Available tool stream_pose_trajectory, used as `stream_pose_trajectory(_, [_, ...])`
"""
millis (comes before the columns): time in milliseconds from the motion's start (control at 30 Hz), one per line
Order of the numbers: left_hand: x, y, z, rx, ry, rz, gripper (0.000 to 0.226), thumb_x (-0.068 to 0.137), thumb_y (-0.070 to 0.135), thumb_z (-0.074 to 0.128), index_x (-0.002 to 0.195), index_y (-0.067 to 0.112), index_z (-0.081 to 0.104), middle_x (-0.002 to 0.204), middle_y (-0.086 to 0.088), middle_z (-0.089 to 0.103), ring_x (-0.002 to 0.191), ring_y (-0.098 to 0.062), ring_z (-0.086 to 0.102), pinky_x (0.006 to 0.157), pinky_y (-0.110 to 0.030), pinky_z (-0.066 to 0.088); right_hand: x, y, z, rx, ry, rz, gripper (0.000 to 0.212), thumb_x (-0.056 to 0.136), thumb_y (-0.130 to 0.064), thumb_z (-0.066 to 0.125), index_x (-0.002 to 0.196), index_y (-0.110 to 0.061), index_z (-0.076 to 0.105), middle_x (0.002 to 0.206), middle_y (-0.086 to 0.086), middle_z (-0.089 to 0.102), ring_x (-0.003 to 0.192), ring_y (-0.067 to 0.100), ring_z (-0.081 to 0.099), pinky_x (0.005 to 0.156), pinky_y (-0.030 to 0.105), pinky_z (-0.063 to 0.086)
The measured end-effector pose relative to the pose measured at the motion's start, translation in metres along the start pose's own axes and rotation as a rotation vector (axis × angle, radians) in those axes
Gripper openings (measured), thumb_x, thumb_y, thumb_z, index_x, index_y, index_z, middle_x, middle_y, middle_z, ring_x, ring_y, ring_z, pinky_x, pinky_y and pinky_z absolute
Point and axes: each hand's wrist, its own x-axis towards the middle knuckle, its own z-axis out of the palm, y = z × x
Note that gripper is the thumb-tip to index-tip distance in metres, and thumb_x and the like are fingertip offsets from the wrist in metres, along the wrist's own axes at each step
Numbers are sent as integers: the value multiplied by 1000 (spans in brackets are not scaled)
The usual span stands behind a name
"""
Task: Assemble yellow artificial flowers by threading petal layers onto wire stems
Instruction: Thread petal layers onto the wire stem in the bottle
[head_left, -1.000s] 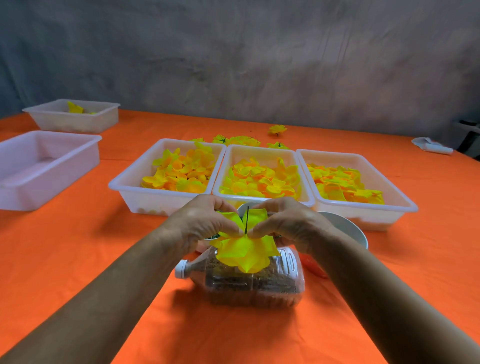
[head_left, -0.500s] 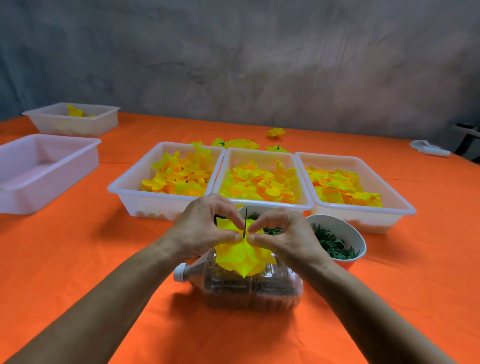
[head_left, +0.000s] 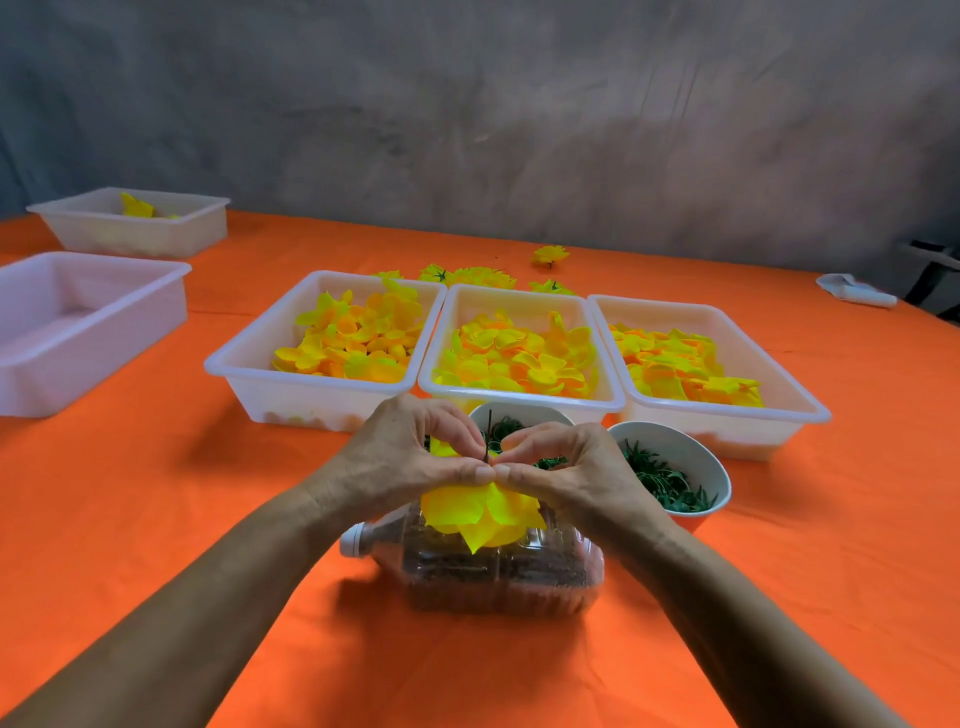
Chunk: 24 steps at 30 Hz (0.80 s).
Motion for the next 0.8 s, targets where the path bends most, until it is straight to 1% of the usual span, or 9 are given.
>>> stream_pose_trajectory(100, [-1, -5, 1, -78, 6, -1, 17, 59, 32, 79, 68, 18, 76, 80, 6, 69, 84, -12, 66, 82, -32, 53, 1, 0, 0, -10, -3, 9, 1, 75, -21, 78, 76, -20, 77, 94, -8, 69, 92, -2, 62, 85, 26, 51])
stream_pose_trajectory(200, [-4, -10, 5, -119, 51, 18, 17, 58, 33, 78, 67, 18, 76, 77, 10, 69, 80, -9, 65, 77, -22, 51, 0, 0, 2, -1, 0, 5, 4, 76, -19, 78, 73, -22, 76, 94, -8, 69, 92, 0, 63, 85, 29, 52])
stream_pose_trajectory(300, [-5, -13, 8, -136, 74, 21, 18, 58, 32, 78, 68, 17, 75, 78, 7, 69, 79, -6, 65, 74, -16, 48, 0, 0, 2, 10, 2, 4, 9, 76, -18, 77, 70, -25, 75, 94, -7, 69, 92, 3, 64, 83, 28, 53])
stream_pose_trajectory(400, [-7, -14, 10, -155, 95, 32, 20, 59, 29, 78, 69, 13, 76, 79, 2, 70, 80, -7, 65, 74, -17, 49, -2, 0, 3, 57, 19, 18, 8, 77, -15, 77, 72, -21, 76, 87, -7, 71, 83, 2, 66, 73, 21, 53])
stream_pose_trajectory(500, [-6, -14, 11, -139, 116, 47, 20, 56, 31, 79, 66, 15, 76, 78, 2, 71, 80, -8, 66, 74, -19, 50, -3, -2, 1, 100, -6, 64, 5, 79, -13, 74, 76, -16, 76, 71, -4, 72, 64, 3, 64, 57, 18, 49])
stream_pose_trajectory(567, [-4, -13, 9, -107, 103, 44, 21, 55, 35, 79, 65, 17, 76, 79, 1, 71, 81, -9, 66, 77, -21, 51, 6, 0, -15, 83, 86, 54, 4, 80, -12, 73, 78, -12, 76, 72, 1, 72, 65, 6, 64, 61, 20, 50])
stream_pose_trajectory(633, [-2, -12, 7, -99, 76, 43, 19, 55, 36, 80, 63, 19, 75, 80, 0, 72, 82, -10, 67, 79, -22, 51, 22, 7, -42, 9, 298, 4, 4, 81, -11, 72, 81, -8, 75, 75, 3, 71, 67, 7, 63, 67, 25, 49])
stream_pose_trajectory(700, [0, -10, 5, -98, 53, 45, 18, 55, 33, 80, 61, 18, 74, 80, -1, 72, 81, -11, 67, 79, -24, 51, 42, 18, -77, -138, 486, 24, 9, 82, -11, 70, 87, -5, 75, 80, 8, 71, 70, 11, 62, 70, 28, 47])
stream_pose_trajectory(800, [3, -6, 1, -82, -2, 42, 14, 59, 26, 83, 61, 17, 73, 80, -4, 71, 83, -16, 66, 81, -33, 52, 73, 44, -128, -451, 551, 236, 25, 83, -16, 68, 106, -7, 71, 110, 13, 69, 101, 26, 64, 90, 35, 48])
